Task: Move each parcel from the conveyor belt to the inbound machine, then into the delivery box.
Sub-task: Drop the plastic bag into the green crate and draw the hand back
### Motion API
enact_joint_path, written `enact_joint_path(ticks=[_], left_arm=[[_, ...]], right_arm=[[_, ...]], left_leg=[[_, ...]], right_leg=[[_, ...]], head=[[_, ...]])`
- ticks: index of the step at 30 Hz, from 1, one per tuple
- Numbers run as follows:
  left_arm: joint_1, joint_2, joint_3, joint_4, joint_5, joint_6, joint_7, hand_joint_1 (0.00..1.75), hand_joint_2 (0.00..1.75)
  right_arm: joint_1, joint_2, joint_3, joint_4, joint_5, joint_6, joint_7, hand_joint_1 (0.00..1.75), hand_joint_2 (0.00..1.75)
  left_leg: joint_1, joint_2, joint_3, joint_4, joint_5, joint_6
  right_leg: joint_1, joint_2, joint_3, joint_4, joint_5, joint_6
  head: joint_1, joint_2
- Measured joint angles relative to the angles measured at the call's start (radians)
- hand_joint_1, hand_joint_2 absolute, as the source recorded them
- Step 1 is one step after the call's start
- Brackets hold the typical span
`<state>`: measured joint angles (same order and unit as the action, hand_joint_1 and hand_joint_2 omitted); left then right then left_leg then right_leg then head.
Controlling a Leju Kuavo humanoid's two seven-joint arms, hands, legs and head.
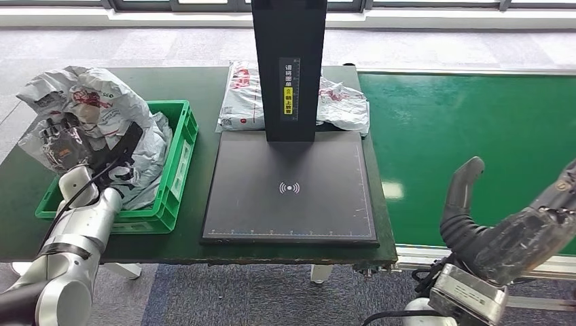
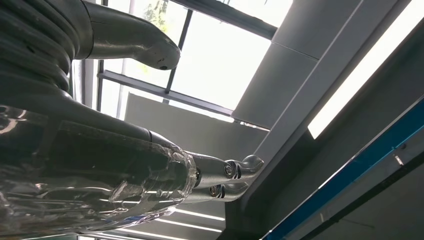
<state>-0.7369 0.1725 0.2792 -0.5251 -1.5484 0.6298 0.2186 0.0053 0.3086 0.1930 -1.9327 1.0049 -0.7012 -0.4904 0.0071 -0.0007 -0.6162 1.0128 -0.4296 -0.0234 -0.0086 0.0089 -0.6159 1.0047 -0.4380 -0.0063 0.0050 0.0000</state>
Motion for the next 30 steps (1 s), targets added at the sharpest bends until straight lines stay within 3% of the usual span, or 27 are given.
enact_joint_path(ticks=[8,12,16,17,20,21,30], left_arm=[[-0.022,-0.025,-0.019,0.016,0.0,-0.026,-0.02,0.0,0.0],[-0.029,-0.032,-0.026,0.024,0.0,-0.038,-0.018,0.0,1.75],[-0.031,-0.037,-0.031,0.03,0.0,-0.05,-0.009,0.0,1.75],[-0.031,-0.038,-0.031,0.031,0.0,-0.051,-0.009,0.1,1.75],[-0.032,-0.041,-0.032,0.034,0.0,-0.052,-0.009,1.41,1.75],[-0.032,-0.041,-0.032,0.035,0.0,-0.052,-0.008,1.75,1.75],[-0.033,-0.042,-0.032,0.038,0.0,-0.051,-0.001,1.75,1.75]], right_arm=[[0.0,0.0,0.0,-0.007,0.008,0.0,0.019,0.0,1.75],[0.001,0.0,0.0,-0.01,0.012,0.0,0.025,0.0,1.75],[0.001,0.0,0.0,-0.012,0.013,0.0,0.026,0.0,1.75],[0.001,0.0,0.0,-0.013,0.013,0.0,0.026,0.0,1.75],[0.001,0.0,0.0,-0.014,0.013,0.0,0.027,0.0,1.75],[0.001,0.0,0.0,-0.015,0.013,0.0,0.027,0.0,1.75],[0.001,0.0,0.0,-0.016,0.026,0.0,0.051,0.0,1.75]], left_leg=[[0.0,0.0,0.0,0.0,0.0,0.0],[0.0,0.001,0.0,0.0,0.0,0.0],[0.0,0.001,0.0,0.0,0.0,0.0],[0.0,0.001,0.0,0.0,0.0,0.0],[0.0,0.001,0.0,0.0,0.0,0.0],[0.0,0.001,0.0,0.0,0.0,0.0],[0.0,0.0,0.0,0.0,0.0,0.0]], right_leg=[[0.0,0.0,0.0,0.0,0.0,0.0],[0.0,0.0,0.0,0.0,0.0,0.0],[0.0,0.0,0.0,0.0,0.0,0.0],[0.0,0.0,0.0,0.0,0.0,0.0],[0.0,0.0,0.0,0.0,0.0,0.0],[0.0,0.0,0.0,0.0,0.0,0.0],[0.0,0.0,0.0,0.0,0.0,0.0]], head=[[0.0,0.0],[0.0,0.0],[0.0,0.0],[0.0,0.0],[0.0,0.0],[0.0,0.0],[0.0,0.0]])
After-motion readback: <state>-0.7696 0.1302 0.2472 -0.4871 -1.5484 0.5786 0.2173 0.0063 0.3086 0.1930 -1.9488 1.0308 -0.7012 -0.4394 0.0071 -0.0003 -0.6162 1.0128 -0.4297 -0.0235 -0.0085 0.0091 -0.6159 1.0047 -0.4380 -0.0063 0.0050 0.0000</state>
